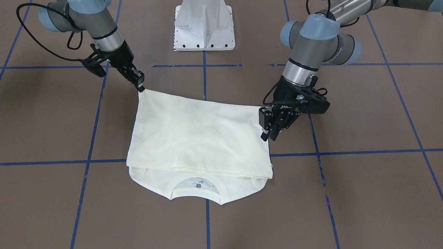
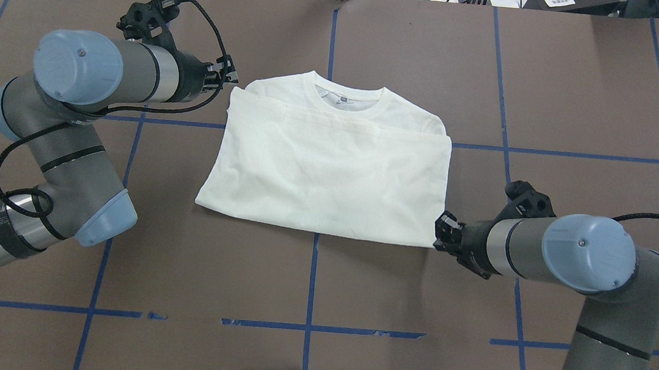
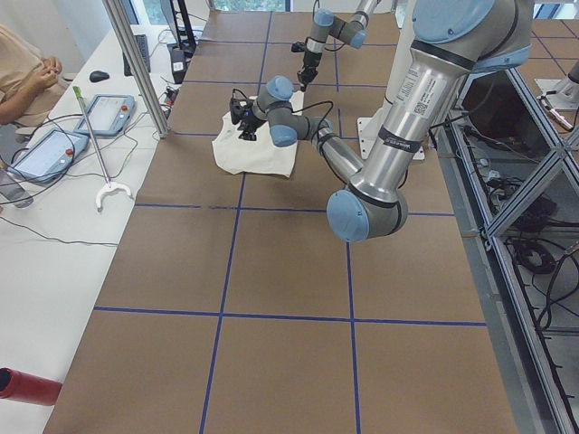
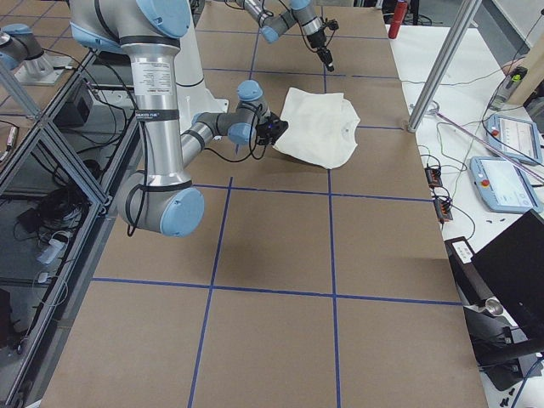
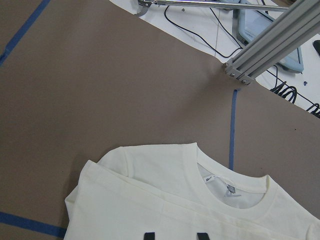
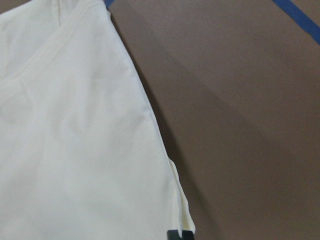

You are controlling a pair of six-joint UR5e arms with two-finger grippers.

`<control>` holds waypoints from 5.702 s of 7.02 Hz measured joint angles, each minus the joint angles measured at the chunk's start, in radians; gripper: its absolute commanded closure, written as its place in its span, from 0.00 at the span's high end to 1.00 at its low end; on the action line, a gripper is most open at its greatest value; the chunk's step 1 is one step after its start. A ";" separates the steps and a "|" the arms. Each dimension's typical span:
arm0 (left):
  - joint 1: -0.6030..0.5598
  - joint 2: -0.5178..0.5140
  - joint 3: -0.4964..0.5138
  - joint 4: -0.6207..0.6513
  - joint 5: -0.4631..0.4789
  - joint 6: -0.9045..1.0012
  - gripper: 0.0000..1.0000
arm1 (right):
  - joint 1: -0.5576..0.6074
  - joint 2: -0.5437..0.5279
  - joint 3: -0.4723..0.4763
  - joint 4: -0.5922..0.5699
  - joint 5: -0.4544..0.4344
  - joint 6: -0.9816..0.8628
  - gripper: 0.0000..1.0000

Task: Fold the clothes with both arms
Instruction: 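Grasp the shirt corner with the right gripper and drag it toward the robot, then lower the left gripper to the shirt corner nearest it while the right gripper holds, then push the shirt edge away from the robot with the left gripper to straighten it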

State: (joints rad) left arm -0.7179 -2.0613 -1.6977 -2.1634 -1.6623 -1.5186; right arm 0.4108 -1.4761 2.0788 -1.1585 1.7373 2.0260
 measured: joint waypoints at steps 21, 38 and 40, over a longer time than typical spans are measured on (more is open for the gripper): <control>0.317 0.186 -0.086 0.013 -0.091 -0.314 0.00 | -0.166 0.126 0.108 -0.272 -0.150 -0.100 1.00; -0.046 -0.273 0.421 -0.196 -0.171 -0.075 0.35 | -0.195 0.262 -0.049 -0.193 -0.309 0.043 0.85; -0.047 -0.244 0.368 -0.193 -0.200 -0.078 0.36 | -0.210 0.267 -0.107 -0.200 -0.319 0.102 0.85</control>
State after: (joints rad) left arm -0.7651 -2.3053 -1.3292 -2.3564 -1.8626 -1.5964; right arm 0.2007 -1.2092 1.9720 -1.3584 1.4185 2.1278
